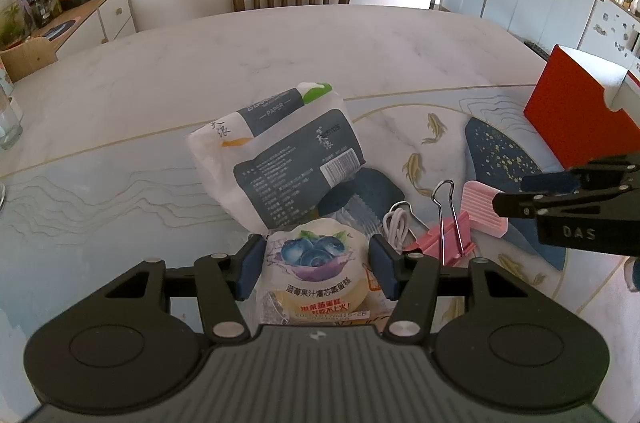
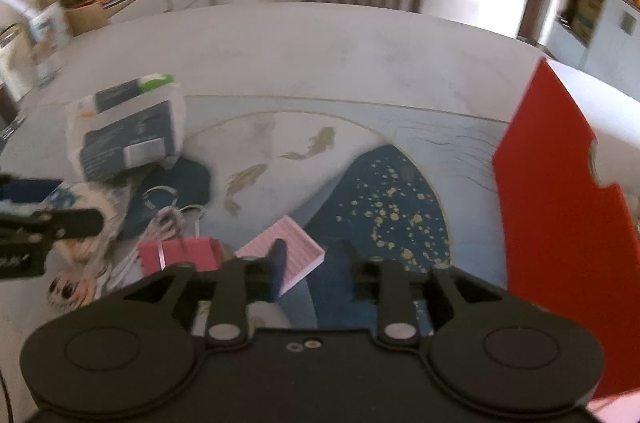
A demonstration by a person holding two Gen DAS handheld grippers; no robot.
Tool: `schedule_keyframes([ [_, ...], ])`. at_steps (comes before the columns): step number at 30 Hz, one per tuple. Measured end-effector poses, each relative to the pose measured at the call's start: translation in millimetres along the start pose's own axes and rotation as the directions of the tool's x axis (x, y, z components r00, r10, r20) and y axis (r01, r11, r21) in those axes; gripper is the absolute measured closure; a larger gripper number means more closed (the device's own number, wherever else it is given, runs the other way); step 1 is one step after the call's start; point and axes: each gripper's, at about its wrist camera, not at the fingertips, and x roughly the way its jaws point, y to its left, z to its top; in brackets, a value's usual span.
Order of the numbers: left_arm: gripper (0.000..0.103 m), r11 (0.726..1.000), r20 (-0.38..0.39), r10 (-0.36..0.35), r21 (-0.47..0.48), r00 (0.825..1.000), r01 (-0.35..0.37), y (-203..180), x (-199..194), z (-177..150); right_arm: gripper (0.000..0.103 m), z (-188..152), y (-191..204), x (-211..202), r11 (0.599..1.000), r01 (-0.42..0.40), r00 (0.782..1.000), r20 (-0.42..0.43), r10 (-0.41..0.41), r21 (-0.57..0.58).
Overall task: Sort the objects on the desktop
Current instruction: 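Carry bread packet with left tool while right tool carries pink pad to red box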
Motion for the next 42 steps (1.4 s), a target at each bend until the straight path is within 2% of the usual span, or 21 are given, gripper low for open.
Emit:
schedule_keyframes([
  [1, 0.047, 1.000, 0.000, -0.001, 0.001, 1.000, 0.001, 0, 0, 0, 0.059, 1, -1, -2, 1.000, -0.010, 1.000, 0.002, 0.010, -0.019],
  [3, 0.047, 1.000, 0.000, -0.002, 0.004, 1.000, 0.002, 0, 0, 0, 0.047, 3, -2, -3, 0.997, -0.041, 0.999, 0.000, 0.041, -0.060],
  [4, 0.047, 1.000, 0.000, -0.002, 0.006, 1.000, 0.002, 0, 0, 0, 0.037, 3, -2, -5, 0.996, -0.053, 0.999, 0.001, 0.053, -0.076],
  [6, 0.047, 1.000, 0.000, -0.002, 0.009, 1.000, 0.002, 0, 0, 0, 0.025, 4, -2, -6, 0.990, -0.082, 0.997, -0.009, 0.082, -0.113],
  [12, 0.047, 1.000, -0.002, -0.001, 0.013, 1.000, 0.001, -1, 1, 0, 0.029, 4, 7, 12, 0.965, -0.138, 0.989, -0.088, 0.120, -0.225],
  [17, 0.047, 1.000, -0.003, -0.001, 0.013, 1.000, 0.001, -1, 1, 0, 0.037, 4, 3, 20, 0.962, -0.147, 0.987, -0.104, 0.126, -0.229],
  [19, 0.048, 1.000, -0.001, -0.002, 0.009, 1.000, 0.002, -1, 1, 0, 0.049, 4, 4, 23, 0.962, -0.147, 0.987, -0.097, 0.127, -0.231],
  [21, 0.048, 1.000, 0.002, -0.001, 0.007, 1.000, 0.001, -1, 0, 0, 0.056, 4, 6, 24, 0.961, -0.147, 0.987, -0.093, 0.128, -0.234],
  [33, 0.051, 1.000, 0.023, -0.009, 0.001, 1.000, 0.009, -5, -16, 4, 0.057, -4, 2, 10, 0.982, -0.072, 0.996, -0.071, 0.061, -0.177],
  [42, 0.051, 0.999, 0.057, -0.035, -0.011, 0.998, 0.036, -18, -48, 10, 0.057, 0, -11, -45, 0.991, -0.070, 0.997, -0.028, 0.067, -0.115],
])
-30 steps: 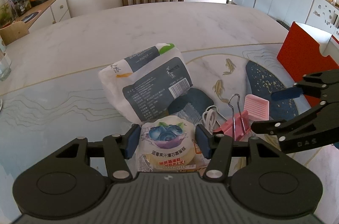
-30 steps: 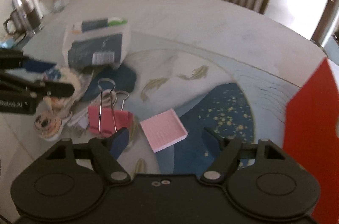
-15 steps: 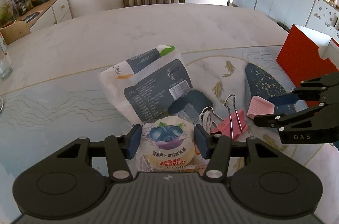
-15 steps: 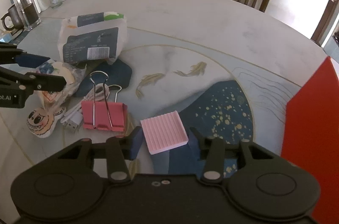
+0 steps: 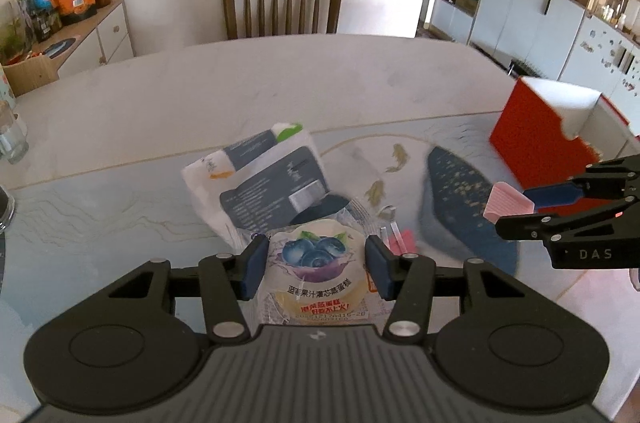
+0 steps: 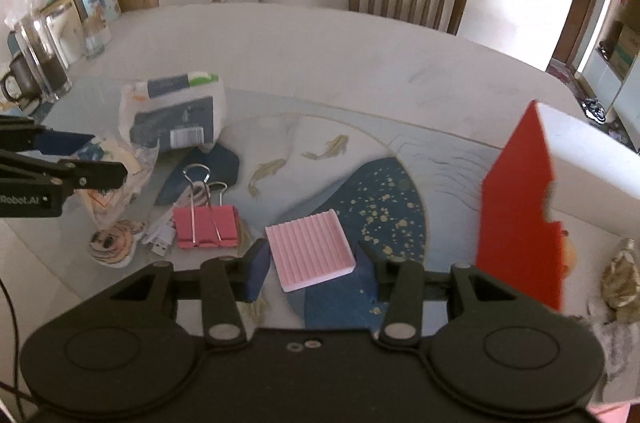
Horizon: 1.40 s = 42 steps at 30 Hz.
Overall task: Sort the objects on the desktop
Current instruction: 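Carry bread packet with left tool while right tool carries pink pad to red box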
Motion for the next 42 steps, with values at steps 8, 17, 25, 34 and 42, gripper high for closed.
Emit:
schedule_keyframes([
  [8, 0.051, 0.999, 0.039, -0.033, 0.003, 0.999, 0.033, -23, -28, 6, 0.057, 3, -13, -51, 0.999, -0.011, 0.999, 0.052, 0.009, 0.039],
  [17, 0.051, 0.997, 0.095, -0.079, 0.032, 0.992, 0.076, -65, -51, 19, 0.057, 3, -51, -102, 0.996, 0.014, 0.990, 0.137, -0.026, 0.088],
  [25, 0.051, 0.992, 0.117, -0.113, 0.078, 0.987, 0.104, -111, -52, 34, 0.057, -11, -100, -125, 0.992, 0.061, 0.985, 0.155, -0.078, 0.115],
  [34, 0.051, 0.979, 0.130, -0.169, 0.132, 0.977, 0.152, -169, -41, 59, 0.057, -29, -153, -138, 0.982, 0.108, 0.980, 0.150, -0.131, 0.152],
  [42, 0.051, 0.961, 0.137, -0.224, 0.195, 0.965, 0.195, -222, -26, 77, 0.057, -47, -197, -147, 0.974, 0.138, 0.976, 0.144, -0.165, 0.180],
])
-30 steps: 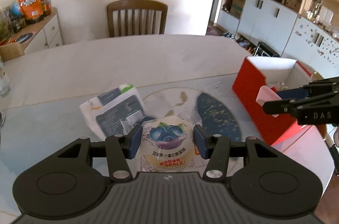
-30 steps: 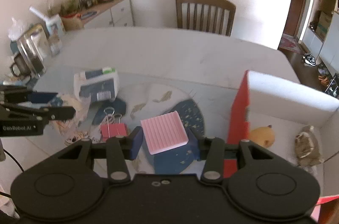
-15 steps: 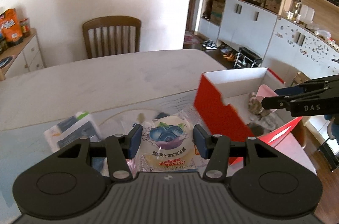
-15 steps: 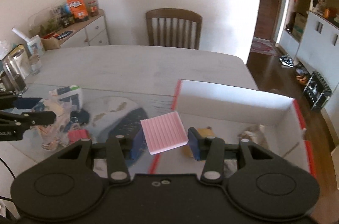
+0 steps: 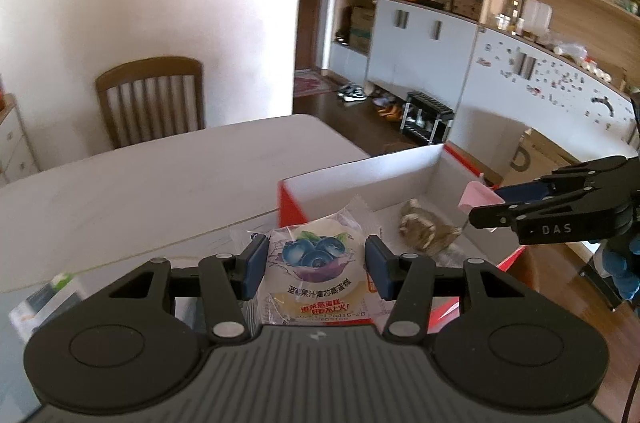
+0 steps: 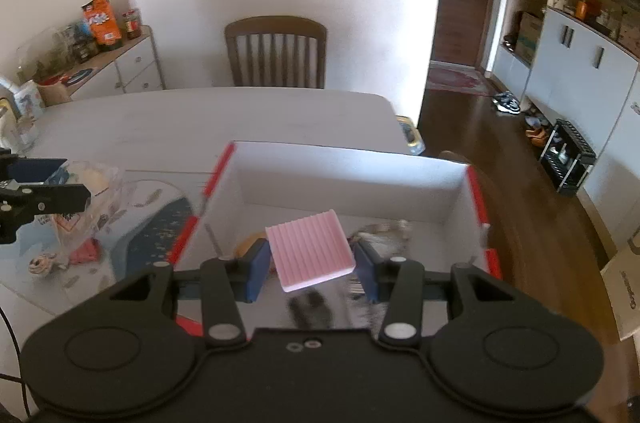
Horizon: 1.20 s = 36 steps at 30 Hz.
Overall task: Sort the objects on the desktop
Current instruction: 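Carry bread packet with left tool while right tool carries pink pad to red box, then lower and open left gripper releasing bread packet while right gripper releases pink pad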
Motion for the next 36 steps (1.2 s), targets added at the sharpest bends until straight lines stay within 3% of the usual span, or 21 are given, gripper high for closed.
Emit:
schedule_keyframes([
  [7, 0.051, 0.996, -0.016, -0.057, 0.072, 0.998, 0.058, -37, 38, 15, 0.057, -10, -34, 2, 0.999, 0.038, 0.999, -0.010, -0.038, 0.021],
  [12, 0.051, 0.990, -0.048, -0.060, 0.125, 0.997, 0.066, -56, 72, 21, 0.057, -15, -50, 13, 0.999, 0.038, 0.999, -0.040, -0.037, 0.026],
  [28, 0.051, 0.973, -0.162, -0.043, 0.217, 0.986, 0.079, -78, 166, 33, 0.057, -23, -47, 60, 1.000, -0.006, 0.988, -0.155, 0.003, -0.016],
  [36, 0.051, 0.953, -0.217, -0.010, 0.294, 0.976, 0.076, -87, 194, 25, 0.057, -31, -44, 76, 0.999, -0.017, 0.977, -0.212, 0.008, -0.042],
])
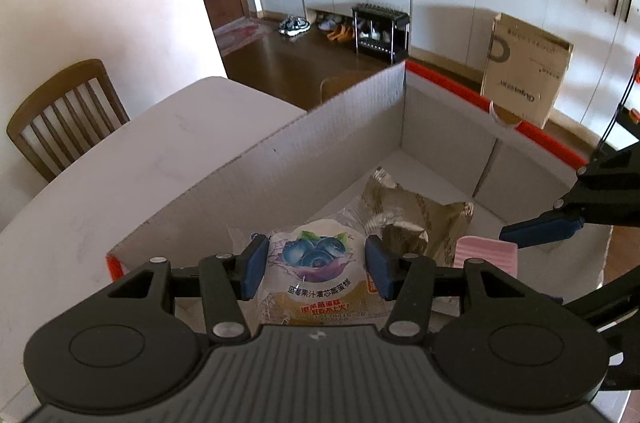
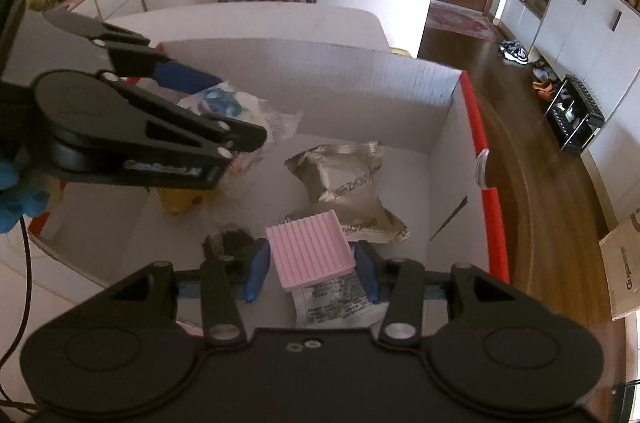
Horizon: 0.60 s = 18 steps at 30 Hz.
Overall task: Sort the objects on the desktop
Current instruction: 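Lower and open left gripper releasing bread packet while right gripper releases pink pad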
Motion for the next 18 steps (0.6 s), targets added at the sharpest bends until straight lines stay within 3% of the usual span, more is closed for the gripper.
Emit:
schedule_keyframes([
  [18, 0.048, 0.999, -0.051, -0.038, -0.005, 0.998, 0.038, -5, 8, -3, 0.056, 0, -3, 13, 1.000, -0.020, 0.999, -0.046, 0.021, 0.012],
])
